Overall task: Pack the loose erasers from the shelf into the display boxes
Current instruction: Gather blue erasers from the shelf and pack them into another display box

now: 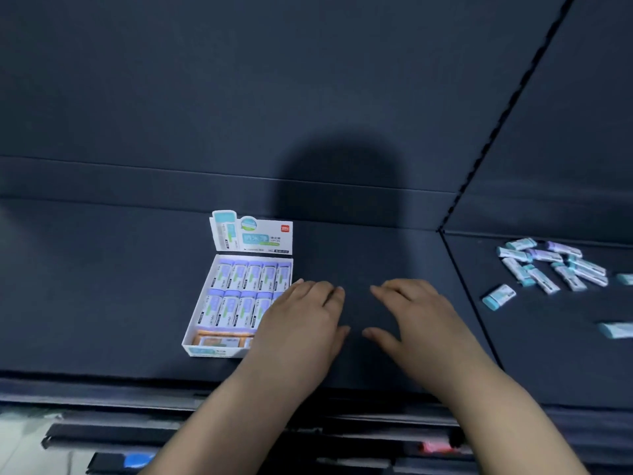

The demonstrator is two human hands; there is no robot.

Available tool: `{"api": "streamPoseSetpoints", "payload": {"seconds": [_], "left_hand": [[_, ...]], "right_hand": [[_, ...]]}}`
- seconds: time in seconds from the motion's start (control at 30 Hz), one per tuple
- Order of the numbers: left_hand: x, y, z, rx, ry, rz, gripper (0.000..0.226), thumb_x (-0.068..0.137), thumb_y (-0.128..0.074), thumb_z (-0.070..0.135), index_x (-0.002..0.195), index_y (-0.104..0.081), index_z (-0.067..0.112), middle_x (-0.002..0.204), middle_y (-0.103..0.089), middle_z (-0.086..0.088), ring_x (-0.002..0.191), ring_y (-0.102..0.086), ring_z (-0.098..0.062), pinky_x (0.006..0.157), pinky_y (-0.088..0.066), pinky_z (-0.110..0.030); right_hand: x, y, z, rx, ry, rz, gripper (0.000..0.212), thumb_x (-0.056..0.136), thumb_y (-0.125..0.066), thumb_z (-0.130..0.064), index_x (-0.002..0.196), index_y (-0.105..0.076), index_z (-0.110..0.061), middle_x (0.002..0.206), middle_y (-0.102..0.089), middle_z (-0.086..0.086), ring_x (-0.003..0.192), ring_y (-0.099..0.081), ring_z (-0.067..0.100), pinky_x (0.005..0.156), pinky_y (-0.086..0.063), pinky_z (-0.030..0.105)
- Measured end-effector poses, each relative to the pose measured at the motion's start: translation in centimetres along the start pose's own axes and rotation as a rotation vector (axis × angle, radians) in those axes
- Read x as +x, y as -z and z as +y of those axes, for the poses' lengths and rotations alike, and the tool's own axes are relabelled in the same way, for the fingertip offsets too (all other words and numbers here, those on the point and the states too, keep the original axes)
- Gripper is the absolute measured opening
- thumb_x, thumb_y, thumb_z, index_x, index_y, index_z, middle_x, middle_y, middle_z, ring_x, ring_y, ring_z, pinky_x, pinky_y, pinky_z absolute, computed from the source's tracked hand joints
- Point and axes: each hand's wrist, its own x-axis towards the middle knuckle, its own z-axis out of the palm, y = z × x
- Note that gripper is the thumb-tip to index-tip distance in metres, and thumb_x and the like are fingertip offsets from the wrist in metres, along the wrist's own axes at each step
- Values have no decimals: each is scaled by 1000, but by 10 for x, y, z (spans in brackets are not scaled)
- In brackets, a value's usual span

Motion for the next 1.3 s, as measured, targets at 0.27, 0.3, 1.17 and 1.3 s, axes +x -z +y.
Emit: {"api": "streamPoseSetpoints", "payload": {"seconds": [0.27, 0.3, 1.17, 1.3], "left_hand": [[4, 10, 3, 6, -105, -55, 55, 53, -85, 41, 97, -73, 11, 86, -70, 1, 78, -67, -18, 82, -53, -35], [5, 10, 4, 8, -116, -65, 55, 53, -85, 40, 97, -73, 10, 86, -70, 0, 78, -67, -19, 82, -53, -35], [55, -31, 306, -190, -5, -135, 54, 99, -30, 41, 149, -13, 26, 147, -27, 12, 138, -20, -10, 112, -9, -18], [63, -36, 308, -191, 87, -130, 55, 98, -34, 42, 148, -18, 27, 146, -31, 11, 138, -24, -12, 109, -23, -22]], "right_hand": [[-26, 10, -1, 32, -161, 50, 68, 88, -48, -52, 144, -26, -20, 148, -30, -7, 138, -17, 8, 112, -14, 19], [-29, 10, 0, 41, -175, 61, 68, 88, -49, -51, 144, -27, -19, 148, -31, -6, 138, -18, 9, 112, -15, 19], [-185, 82, 269, 71, -145, 90, 63, 90, -50, -47, 143, -29, -20, 141, -38, -6, 131, -26, 9, 104, -21, 14], [-179, 81, 282, 116, -121, 70, 63, 90, -49, -46, 144, -27, -20, 144, -34, -9, 134, -22, 6, 104, -18, 12]]}}
